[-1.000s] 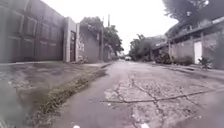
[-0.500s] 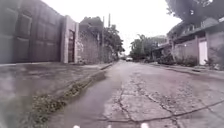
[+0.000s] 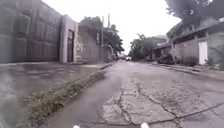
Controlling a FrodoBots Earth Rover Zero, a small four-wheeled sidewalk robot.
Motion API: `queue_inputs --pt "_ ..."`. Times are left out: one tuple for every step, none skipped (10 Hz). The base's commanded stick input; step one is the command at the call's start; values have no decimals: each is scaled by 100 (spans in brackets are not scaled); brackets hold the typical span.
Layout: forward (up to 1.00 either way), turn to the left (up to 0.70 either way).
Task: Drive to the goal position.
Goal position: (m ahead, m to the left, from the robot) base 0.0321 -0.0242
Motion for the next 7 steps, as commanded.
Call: queue_inputs --pt "25 0" --pt "10 0" --pt "0 0" --pt "0 0" --pt "0 0" --pt "0 0" --pt "0 0"
